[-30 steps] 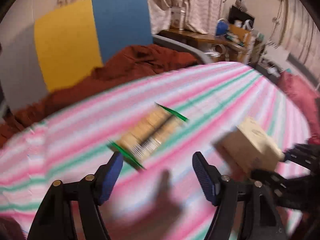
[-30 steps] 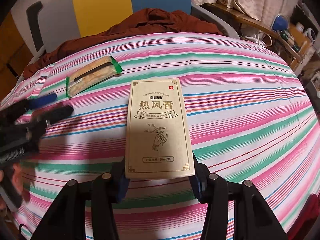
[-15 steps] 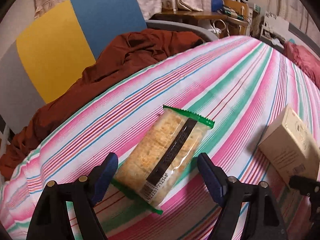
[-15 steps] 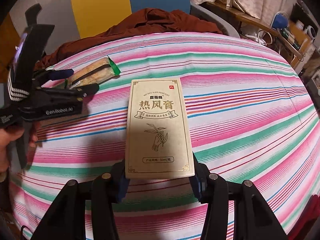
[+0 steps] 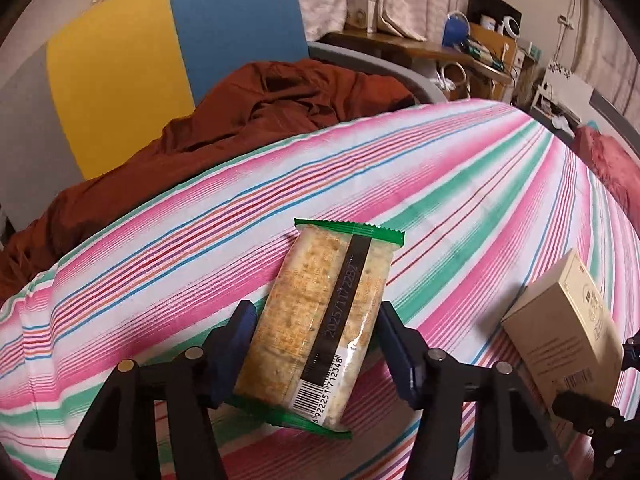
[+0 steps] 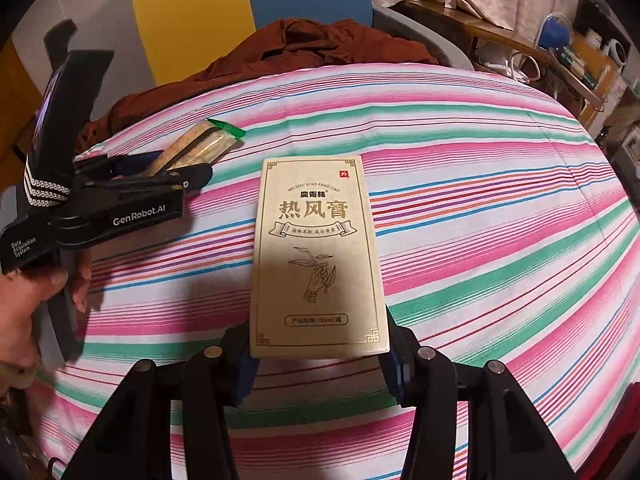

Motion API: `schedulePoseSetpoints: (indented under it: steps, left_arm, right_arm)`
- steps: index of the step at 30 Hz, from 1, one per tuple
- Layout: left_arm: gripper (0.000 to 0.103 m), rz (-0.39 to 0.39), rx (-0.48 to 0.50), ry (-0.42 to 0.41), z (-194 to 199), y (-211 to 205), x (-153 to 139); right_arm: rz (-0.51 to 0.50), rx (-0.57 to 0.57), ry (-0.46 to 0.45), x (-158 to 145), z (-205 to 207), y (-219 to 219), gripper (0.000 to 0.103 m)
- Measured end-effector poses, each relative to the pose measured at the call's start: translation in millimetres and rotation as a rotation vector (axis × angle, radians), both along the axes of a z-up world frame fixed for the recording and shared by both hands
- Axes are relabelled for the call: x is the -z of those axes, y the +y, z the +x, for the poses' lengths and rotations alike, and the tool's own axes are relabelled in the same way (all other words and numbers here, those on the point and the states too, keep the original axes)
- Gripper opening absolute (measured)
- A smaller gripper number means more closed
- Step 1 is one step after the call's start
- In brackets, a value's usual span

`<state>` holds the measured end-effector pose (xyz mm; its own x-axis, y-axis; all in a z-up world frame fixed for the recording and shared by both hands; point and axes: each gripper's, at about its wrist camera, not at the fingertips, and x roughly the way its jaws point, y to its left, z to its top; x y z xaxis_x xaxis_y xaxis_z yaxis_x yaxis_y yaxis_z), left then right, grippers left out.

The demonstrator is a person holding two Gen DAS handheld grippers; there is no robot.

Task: Organize objects
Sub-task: 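Grasp the green-ended cracker packet with left while right holds the cream box, then carry the cracker packet into the tray and open left while right holds the box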

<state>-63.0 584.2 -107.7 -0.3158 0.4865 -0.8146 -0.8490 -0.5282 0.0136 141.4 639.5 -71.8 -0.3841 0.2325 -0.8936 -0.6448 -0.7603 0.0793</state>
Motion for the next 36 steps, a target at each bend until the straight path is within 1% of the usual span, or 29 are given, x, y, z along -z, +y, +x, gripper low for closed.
schedulePoseSetpoints:
  steps: [1,2,4,8,11,15,17,20,26,29,32,36]
  left_arm:
    - [0.053,0.008,0.006,0.015,3.0,-0.7,0.4]
    - [0.052,0.015,0.012,0.029,6.4,-1.6,0.6]
    - [0.051,0.017,0.018,0.062,13.8,-2.3,0.9]
    - [0.050,0.026,0.024,0.089,26.8,-7.8,0.2]
    - [0.050,0.050,0.001,0.109,37.3,-20.9,-3.8]
    - [0.050,0.126,-0.033,0.108,53.9,-51.8,-14.1]
    - [0.050,0.150,-0.042,0.107,64.0,-68.5,-19.0]
    - [0.050,0.159,-0.045,0.105,77.4,-89.7,-22.4]
    - [0.050,0.166,-0.059,0.127,101.6,-131.9,-29.1]
    - [0.050,0.163,-0.094,0.137,110.5,-156.0,-32.1]
    - [0.050,0.184,-0.124,0.130,117.8,-183.9,-36.7]
    - [0.050,0.206,-0.170,0.130,125.6,-223.5,-42.6]
  right_arm:
    - [-0.002,0.001,0.001,0.2,0.0,0.4,0.051]
    - [-0.003,0.002,0.001,0.0,-0.2,0.6,0.051]
    - [-0.002,0.002,0.001,-0.2,-0.4,0.3,0.051]
    - [-0.007,0.008,0.007,-0.5,1.2,1.0,0.051]
    - [-0.012,0.018,0.015,-1.5,2.6,2.3,0.051]
    - [-0.015,0.030,0.022,-1.6,3.7,5.0,0.051]
    - [-0.013,0.034,0.024,-1.1,3.5,6.6,0.051]
    - [-0.007,0.032,0.024,-0.3,2.2,6.2,0.051]
    - [0.006,0.009,0.032,0.0,-0.8,0.6,0.051]
    - [0.019,-0.008,0.041,-1.1,-0.6,-4.2,0.051]
    - [0.048,-0.022,0.031,-0.6,-2.6,-9.0,0.051]
    - [0.058,-0.028,0.028,0.8,-3.1,-10.3,0.051]
